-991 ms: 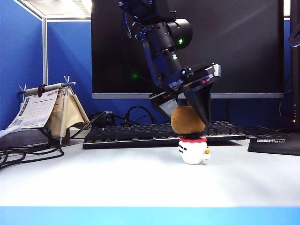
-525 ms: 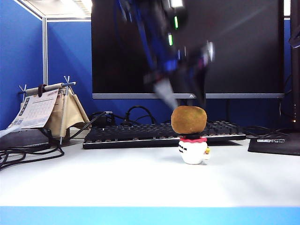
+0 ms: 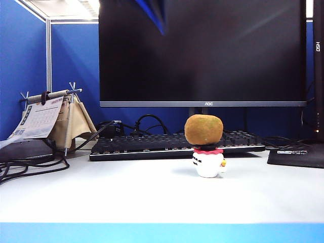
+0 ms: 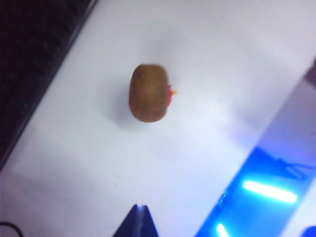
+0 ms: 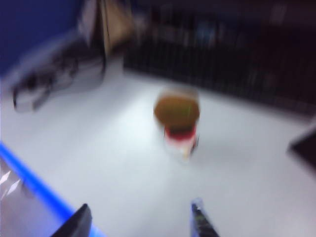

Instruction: Place the kiwi on top of the doll with a flat head.

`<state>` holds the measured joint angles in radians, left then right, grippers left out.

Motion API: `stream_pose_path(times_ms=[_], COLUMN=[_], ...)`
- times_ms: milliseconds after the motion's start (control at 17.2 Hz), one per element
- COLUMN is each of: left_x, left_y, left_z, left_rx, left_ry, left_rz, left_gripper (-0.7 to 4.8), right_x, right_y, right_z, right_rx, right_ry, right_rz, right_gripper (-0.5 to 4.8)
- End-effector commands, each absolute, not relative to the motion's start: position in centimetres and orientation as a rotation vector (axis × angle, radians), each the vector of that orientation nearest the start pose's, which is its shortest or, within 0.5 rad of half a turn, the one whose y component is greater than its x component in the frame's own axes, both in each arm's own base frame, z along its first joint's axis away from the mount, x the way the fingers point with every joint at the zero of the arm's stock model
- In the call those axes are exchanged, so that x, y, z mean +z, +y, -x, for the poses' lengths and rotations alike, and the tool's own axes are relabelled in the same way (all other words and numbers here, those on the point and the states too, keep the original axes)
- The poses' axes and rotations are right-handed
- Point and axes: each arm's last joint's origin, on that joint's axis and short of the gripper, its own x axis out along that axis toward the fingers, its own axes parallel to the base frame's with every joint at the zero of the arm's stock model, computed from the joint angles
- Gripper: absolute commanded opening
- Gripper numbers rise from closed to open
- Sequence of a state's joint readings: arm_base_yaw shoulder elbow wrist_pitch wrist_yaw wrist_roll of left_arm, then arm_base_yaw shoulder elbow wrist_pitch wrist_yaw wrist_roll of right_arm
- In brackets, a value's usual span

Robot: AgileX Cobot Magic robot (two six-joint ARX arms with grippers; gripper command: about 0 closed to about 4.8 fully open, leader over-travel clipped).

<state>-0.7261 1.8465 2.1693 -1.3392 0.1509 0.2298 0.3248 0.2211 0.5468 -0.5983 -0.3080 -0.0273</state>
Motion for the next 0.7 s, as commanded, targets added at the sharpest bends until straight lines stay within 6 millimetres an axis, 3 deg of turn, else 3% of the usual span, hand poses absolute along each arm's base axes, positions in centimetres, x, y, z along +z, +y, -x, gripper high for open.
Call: stream_pose_path(times_ms=[58,175,350,466,700], left_x=[44.8,46.1,45.2,42.4,33.9], left_y=[-21.1,-18.3,-15.6,-13.5,-9.2], left_z=[-22.9,-19.8,-16.6,-13.7,-9.6], left_rx=[-0.958,-0.939,-0.801,-0.671,-0.628], left_ry=[0.807,0.769,0.746,0.669,0.452], left_rz=[-0.433,-0.387,-0.351,-0.306,-0.072], left_gripper=[-0.06,-0.06,-0.06,-0.06,-0.05], right_x=[27.8,27.8,28.0,28.1,27.9], right_y=[2.8,2.8,2.8,2.9,2.8], right_z=[-5.6,-5.5,-5.6,-5.5,-5.6], right_rx=[0.635,0.632,0.633,0.662,0.630], right_ry=[0.179,0.184,0.167,0.166,0.167], right_rz=[0.012,-0.017,-0.024,-0.030,-0.027], right_gripper=[2.61,2.60,2.60,2.60,2.40])
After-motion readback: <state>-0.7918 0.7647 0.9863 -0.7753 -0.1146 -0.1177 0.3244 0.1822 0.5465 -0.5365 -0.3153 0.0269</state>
